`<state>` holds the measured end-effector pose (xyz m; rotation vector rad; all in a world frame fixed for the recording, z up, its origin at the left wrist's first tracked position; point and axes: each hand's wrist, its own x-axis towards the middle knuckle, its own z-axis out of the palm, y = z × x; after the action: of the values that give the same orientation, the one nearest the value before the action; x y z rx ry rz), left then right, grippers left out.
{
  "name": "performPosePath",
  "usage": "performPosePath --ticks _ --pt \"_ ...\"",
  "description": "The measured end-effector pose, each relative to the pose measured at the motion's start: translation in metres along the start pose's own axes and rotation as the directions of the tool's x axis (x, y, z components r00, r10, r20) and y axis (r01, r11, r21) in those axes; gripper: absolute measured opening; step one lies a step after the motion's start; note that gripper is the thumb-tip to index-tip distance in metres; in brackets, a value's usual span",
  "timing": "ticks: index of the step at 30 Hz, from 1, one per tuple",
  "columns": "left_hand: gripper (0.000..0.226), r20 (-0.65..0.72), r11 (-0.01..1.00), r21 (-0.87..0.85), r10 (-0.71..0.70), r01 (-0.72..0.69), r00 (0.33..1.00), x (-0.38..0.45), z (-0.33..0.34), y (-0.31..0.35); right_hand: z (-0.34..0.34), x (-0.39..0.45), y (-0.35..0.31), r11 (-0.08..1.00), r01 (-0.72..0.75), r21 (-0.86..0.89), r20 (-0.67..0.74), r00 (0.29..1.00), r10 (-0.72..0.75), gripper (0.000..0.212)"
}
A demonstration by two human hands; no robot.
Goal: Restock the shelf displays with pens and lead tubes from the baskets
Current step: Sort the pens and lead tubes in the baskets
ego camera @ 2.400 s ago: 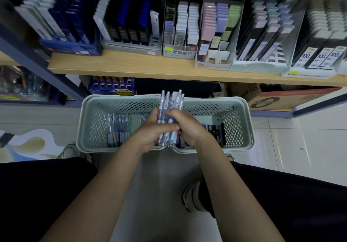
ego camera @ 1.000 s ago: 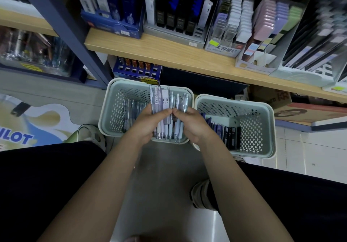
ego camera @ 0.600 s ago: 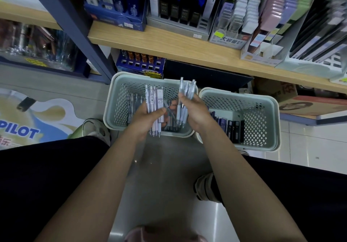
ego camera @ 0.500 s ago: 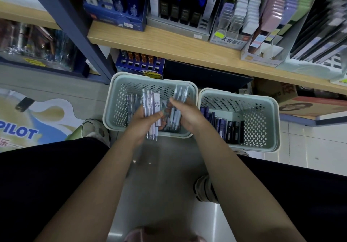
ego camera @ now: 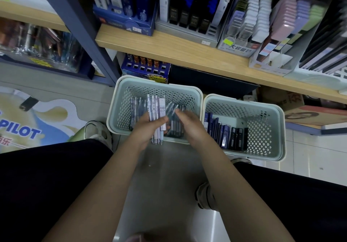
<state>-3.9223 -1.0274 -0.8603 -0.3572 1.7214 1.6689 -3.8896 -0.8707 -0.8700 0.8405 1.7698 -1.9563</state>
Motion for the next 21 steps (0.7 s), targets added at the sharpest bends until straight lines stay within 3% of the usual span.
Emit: performPosePath --ticks 6,9,11,16,21 --pt "0.025 0.13 0.996 0.076 0.026 -0.036 0.991 -0.005 0.022 0.016 -0.01 -0.023 -0.014 0.999 0.034 -0.006 0.074 0.997 -0.033 0.056" --pt "0.032 0.128 0.997 0.052 0.053 -0.06 0.99 -0.007 0.032 0.022 -0.025 -0.025 -0.019 0.996 0.058 0.07 0.033 0.998 -0.06 0.026" --pt "0.033 0.137 0.996 0.064 0.054 -0.063 0.989 -0.008 0.039 0.026 -0.036 -0.029 -0.021 0.992 0.062 0.106 -0.013 0.998 -0.061 0.021" --pt "0.019 0.129 0.996 0.057 0.056 -0.064 0.99 -0.008 0.062 0.032 -0.066 -0.038 -0.019 0.944 0.086 0.318 -0.09 0.994 -0.06 0.024" --pt "0.016 0.115 0.995 0.096 0.013 -0.024 0.993 -0.001 0.082 0.024 -0.107 -0.045 -0.01 0.925 0.105 0.365 -0.19 0.981 -0.036 0.023"
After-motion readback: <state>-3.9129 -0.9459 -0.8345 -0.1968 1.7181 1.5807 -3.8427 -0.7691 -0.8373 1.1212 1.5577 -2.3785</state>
